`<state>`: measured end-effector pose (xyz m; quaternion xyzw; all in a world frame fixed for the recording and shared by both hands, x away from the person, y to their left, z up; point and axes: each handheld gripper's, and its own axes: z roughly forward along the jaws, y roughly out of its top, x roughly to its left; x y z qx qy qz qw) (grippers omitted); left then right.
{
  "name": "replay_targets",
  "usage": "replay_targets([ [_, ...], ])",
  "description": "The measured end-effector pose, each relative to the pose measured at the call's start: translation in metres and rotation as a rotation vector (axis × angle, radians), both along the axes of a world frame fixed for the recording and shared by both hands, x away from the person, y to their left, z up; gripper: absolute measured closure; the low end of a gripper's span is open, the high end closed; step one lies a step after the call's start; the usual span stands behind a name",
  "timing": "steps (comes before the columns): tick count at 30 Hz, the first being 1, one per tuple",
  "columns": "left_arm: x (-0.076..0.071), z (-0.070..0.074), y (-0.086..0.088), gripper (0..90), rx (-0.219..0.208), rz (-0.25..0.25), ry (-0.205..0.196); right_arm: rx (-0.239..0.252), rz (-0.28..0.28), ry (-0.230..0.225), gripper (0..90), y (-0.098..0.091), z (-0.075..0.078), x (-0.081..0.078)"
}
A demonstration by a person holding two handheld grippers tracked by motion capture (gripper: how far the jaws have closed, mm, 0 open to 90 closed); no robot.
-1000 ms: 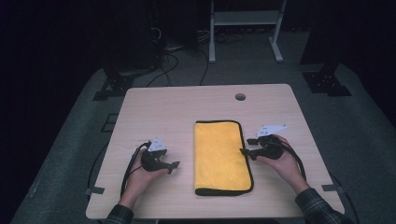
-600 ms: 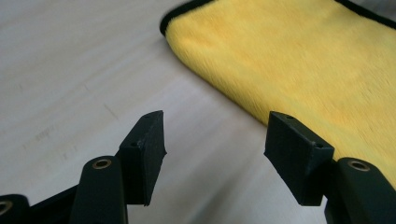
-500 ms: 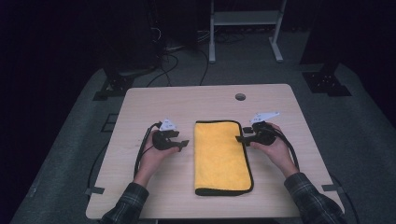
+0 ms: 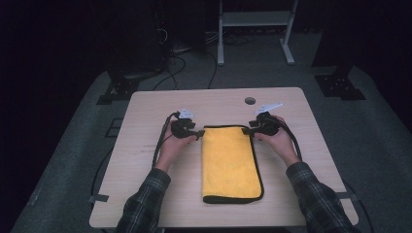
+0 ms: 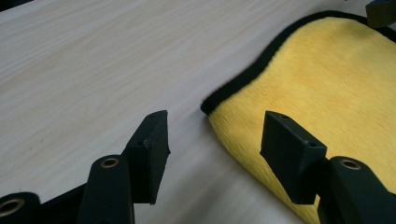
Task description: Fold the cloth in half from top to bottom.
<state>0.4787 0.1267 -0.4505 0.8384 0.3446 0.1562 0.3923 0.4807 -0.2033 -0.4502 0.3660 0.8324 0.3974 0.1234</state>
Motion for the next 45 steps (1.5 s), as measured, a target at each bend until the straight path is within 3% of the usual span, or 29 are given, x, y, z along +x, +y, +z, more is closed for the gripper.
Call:
replay_targets([
  [4, 0.011, -0.006, -0.007, 41.3, 0.025, 0.016, 0.018, 0.041, -0.018, 0.002, 45.4, -0.001, -0.006, 0.011],
  [8, 0.018, -0.013, -0.011, 42.8, 0.059, 0.026, 0.027, 0.028, -0.022, 0.029, 44.6, 0.001, -0.020, 0.016],
  [12, 0.022, -0.018, -0.012, 43.1, 0.091, 0.024, 0.025, 0.040, 0.005, 0.023, 43.2, 0.003, -0.026, 0.018],
  [15, 0.023, -0.020, -0.012, 46.2, 0.073, 0.012, 0.033, 0.031, 0.033, 0.029, 45.2, 0.005, -0.030, 0.016],
  [21, 0.022, -0.021, -0.012, 72.1, 0.004, -0.028, 0.089, 0.018, 0.071, 0.033, 64.6, 0.008, -0.028, 0.014],
  [23, 0.022, -0.021, -0.012, 78.1, -0.011, -0.033, 0.105, 0.021, 0.081, 0.046, 72.4, 0.009, -0.028, 0.013],
  [26, 0.022, -0.020, -0.014, 83.6, -0.007, -0.027, 0.120, 0.014, 0.076, 0.056, 76.3, 0.011, -0.027, 0.013],
  [28, 0.023, -0.017, -0.015, 84.8, 0.013, -0.027, 0.119, -0.004, 0.066, 0.057, 77.1, 0.013, -0.025, 0.012],
  [31, 0.025, -0.012, -0.015, 85.3, 0.005, -0.024, 0.109, -0.024, 0.046, 0.042, 77.7, 0.014, -0.021, 0.013],
  [36, 0.025, 0.012, -0.015, 85.3, -0.001, -0.033, 0.048, -0.014, 0.036, 0.003, 77.7, 0.012, -0.003, 0.014],
  [40, 0.018, 0.030, -0.014, 85.3, -0.019, -0.057, 0.013, 0.019, 0.045, -0.032, 77.7, 0.009, 0.016, 0.008],
  [45, 0.000, 0.043, -0.010, 85.2, -0.052, -0.110, -0.002, 0.074, 0.081, -0.058, 77.4, 0.001, 0.025, -0.009],
])
